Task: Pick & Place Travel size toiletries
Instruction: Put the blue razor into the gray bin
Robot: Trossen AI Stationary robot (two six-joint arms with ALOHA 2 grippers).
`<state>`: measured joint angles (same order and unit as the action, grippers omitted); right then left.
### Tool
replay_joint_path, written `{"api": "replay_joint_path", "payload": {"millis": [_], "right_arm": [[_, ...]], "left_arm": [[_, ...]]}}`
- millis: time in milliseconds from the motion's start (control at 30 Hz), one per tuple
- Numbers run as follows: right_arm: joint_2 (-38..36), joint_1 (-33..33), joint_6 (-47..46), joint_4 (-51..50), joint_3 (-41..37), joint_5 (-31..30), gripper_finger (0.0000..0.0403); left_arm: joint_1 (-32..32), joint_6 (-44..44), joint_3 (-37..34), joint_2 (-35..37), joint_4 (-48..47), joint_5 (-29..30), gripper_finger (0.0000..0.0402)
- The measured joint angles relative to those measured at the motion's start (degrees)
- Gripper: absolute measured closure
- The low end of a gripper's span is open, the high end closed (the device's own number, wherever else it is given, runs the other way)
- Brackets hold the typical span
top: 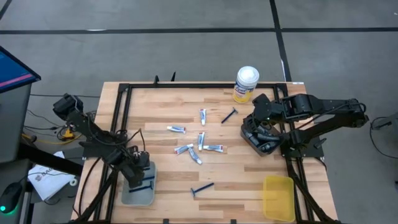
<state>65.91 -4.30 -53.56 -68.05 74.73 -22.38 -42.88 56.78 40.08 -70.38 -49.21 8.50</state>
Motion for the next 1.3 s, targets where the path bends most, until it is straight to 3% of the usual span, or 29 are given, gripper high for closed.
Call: {"api": "replay_joint_path", "payload": {"millis": [133,433,833,967,1100,1300], "right_arm": [[0.00,-0.02,-0.36,-0.03,0.01,0.01,0.0149],[0.00,-0.02,-0.42,-0.04,-0.01,0.01,0.0149],[0.00,-0.04,0.73,1.54,-0.01,0.01,0.0149],[1.02,0.72,9.54,7.22,0.00,0.95,0.0149],[4.49,5.21,20.92,15.33,0.41,7.94,0.0149],[16.85,13.95,42.84,12.88,4.45,13.08,0.0149]], "left_arm": [[2.08,-3.37,-0.47,-0.01,5.19,0.03,0.0387],[4.77,-8.43,-0.51,-0.01,5.23,0.01,0.0375],[4.73,-8.46,-0.51,0.01,5.82,-1.13,0.0259],[4.73,-6.64,-0.51,0.17,6.45,-2.51,0.0217],[4.73,-6.53,0.31,2.13,6.92,-2.86,0.0200],[4.73,-3.99,0.97,7.61,7.01,-2.72,0.0198]]}}
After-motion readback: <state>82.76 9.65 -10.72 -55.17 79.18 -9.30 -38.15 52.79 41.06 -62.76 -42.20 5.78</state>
